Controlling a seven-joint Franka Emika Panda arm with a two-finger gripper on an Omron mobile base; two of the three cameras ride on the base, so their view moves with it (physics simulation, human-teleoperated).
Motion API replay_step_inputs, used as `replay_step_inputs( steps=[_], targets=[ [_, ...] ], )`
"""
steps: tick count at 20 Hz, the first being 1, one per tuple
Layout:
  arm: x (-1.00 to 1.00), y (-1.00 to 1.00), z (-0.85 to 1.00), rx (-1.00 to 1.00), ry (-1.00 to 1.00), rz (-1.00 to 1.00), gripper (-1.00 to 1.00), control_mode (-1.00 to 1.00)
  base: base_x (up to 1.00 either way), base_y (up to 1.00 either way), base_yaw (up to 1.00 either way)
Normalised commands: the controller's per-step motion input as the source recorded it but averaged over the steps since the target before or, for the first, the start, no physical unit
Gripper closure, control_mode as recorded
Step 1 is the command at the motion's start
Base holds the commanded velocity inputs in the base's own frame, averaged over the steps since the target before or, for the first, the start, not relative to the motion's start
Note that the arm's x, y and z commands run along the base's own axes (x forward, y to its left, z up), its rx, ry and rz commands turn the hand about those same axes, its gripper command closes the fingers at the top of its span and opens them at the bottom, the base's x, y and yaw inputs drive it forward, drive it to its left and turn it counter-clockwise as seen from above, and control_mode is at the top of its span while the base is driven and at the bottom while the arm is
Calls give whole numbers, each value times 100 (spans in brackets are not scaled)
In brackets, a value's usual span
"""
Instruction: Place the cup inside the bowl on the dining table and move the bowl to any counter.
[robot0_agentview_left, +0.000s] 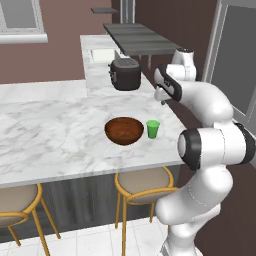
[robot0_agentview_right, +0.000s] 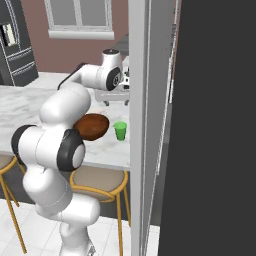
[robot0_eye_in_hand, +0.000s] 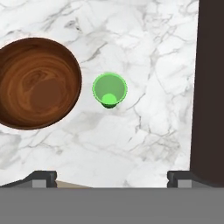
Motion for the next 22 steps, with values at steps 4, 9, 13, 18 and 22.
replay_step_inputs(
  steps=[4,9,13,18,22],
  targets=[
    [10,0,-16,0,0,0,-100,-100,0,0,0],
    [2,0,-15,0,0,0,-100,-100,0,0,0],
    [0,-1,-20,0,0,0,-100,-100,0,0,0],
    [0,0,-24,0,0,0,-100,-100,0,0,0],
    [0,0,-19,0,0,0,-100,-100,0,0,0]
  ],
)
